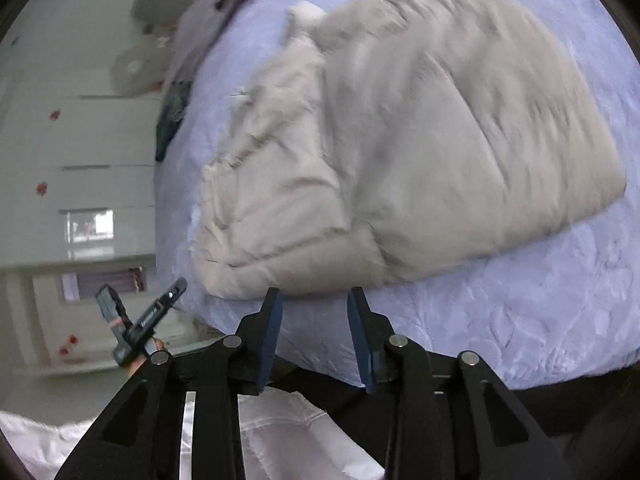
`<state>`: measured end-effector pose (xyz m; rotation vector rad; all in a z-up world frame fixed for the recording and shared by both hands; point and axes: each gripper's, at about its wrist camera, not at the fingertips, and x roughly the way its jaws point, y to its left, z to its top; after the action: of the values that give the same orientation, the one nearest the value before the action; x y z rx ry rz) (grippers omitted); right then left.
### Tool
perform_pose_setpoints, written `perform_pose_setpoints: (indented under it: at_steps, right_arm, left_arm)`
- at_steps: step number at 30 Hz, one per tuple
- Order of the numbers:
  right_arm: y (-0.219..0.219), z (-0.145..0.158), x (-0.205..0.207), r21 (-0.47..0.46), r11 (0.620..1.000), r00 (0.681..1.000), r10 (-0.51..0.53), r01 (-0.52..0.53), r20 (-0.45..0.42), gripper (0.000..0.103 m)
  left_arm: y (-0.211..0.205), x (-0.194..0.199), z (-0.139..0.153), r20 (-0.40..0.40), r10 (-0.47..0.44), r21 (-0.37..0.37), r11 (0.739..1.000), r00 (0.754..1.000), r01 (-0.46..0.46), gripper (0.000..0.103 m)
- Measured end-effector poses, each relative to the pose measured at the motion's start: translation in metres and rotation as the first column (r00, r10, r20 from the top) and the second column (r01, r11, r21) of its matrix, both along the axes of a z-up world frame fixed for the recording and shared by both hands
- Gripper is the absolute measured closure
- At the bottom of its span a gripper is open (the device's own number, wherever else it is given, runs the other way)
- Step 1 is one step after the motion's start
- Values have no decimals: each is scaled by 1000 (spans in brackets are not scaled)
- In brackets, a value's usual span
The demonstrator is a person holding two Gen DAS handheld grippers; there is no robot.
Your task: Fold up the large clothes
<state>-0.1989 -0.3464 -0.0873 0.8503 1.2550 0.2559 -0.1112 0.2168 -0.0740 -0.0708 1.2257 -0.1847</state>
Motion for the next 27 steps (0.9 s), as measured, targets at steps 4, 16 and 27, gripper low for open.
perform_pose_setpoints:
  at_steps: [4,16,27]
  right_arm:
    - [-10,-1,9,-179,979,995,-96,96,5,66]
    - [-14,-40,24,-387,918,988,-132,90,-82,67]
    - [-22,-14,-5,-373,927,997,-60,37,-52,59]
  left_arm:
    - [-18,19,-30,-53,-40,-6,999,998,39,70]
    - [-50,27,-64,-142,-60,157,984,988,82,70]
    - [-61,3,-19,-93,-19,123,992,995,30,66]
